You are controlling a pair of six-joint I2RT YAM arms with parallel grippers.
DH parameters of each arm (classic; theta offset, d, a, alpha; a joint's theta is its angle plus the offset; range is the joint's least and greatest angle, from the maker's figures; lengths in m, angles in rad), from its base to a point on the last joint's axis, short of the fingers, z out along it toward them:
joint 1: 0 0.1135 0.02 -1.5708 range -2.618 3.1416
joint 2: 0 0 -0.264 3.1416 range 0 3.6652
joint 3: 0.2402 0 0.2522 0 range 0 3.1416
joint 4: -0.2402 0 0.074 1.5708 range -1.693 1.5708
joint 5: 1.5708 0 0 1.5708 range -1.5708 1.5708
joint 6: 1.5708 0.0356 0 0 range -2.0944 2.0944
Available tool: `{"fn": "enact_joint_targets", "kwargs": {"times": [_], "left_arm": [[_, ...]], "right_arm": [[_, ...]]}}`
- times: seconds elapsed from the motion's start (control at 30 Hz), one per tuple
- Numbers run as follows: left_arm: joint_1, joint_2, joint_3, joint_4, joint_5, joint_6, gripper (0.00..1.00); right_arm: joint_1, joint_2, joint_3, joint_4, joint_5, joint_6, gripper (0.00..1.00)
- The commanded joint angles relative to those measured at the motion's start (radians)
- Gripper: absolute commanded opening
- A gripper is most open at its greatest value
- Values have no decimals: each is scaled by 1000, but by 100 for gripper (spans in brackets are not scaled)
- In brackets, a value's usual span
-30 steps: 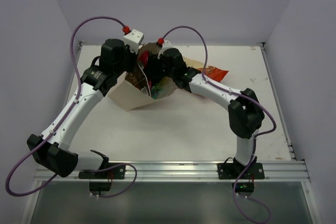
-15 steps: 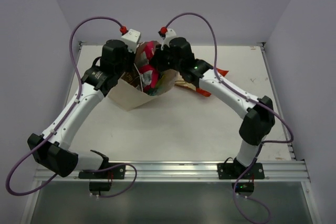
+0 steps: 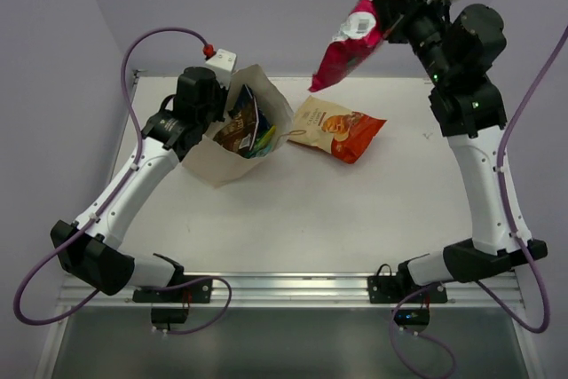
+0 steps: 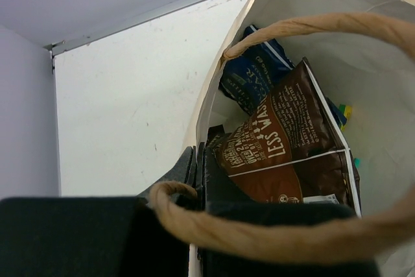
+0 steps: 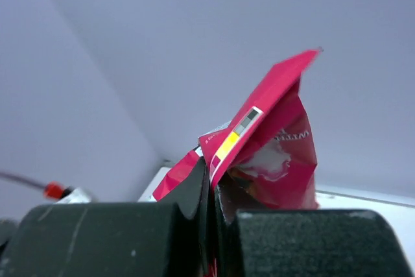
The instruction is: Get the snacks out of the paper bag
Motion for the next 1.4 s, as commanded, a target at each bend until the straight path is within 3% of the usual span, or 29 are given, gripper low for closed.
{"fn": "enact_joint_targets", "kwargs": {"times": [0.0, 0.17, 0.27, 0.37, 0.43, 0.57, 0.67, 0.7, 0.83, 0.93, 1.03, 1.2, 1.37], "left_arm": [[2, 5, 26, -32, -18, 3, 0], [2, 7, 28, -22, 13, 5, 0], [2, 7, 28, -18, 31, 6, 0], [2, 5, 26, -13, 53, 8, 0], [4, 4, 25, -12, 62, 8, 0], [2, 5, 20, -10, 82, 3, 0], [1, 4, 20, -12, 91, 2, 0], [1, 2, 21, -16, 91, 0, 0], [1, -3, 23, -22, 92, -5, 0], [1, -4, 26, -24, 96, -3, 0], [1, -3, 25, -24, 99, -3, 0], [-3, -9, 26, -27, 128, -9, 0], [-6, -30, 21, -30, 126, -11, 0]], "right_arm": [[-122, 125, 50, -8, 15, 77, 0], [-268, 280, 42, 86, -46, 212, 0], [-329, 326, -113, 208, -61, 237, 0], [-441, 314, -466, 408, -142, 313, 0], [-481, 302, -607, 505, -152, 358, 0], [-578, 267, -874, 513, -180, 380, 0], [-606, 181, -977, 434, -117, 357, 14], [-606, 156, -980, 341, -57, 341, 32], [-595, 23, -947, 118, 61, 308, 69], [-557, -80, -859, -20, 165, 285, 80], [-460, -169, -781, -33, 158, 225, 82], [-111, -186, -628, -25, 72, 104, 84], [193, -55, -476, -47, 66, 116, 84]]}}
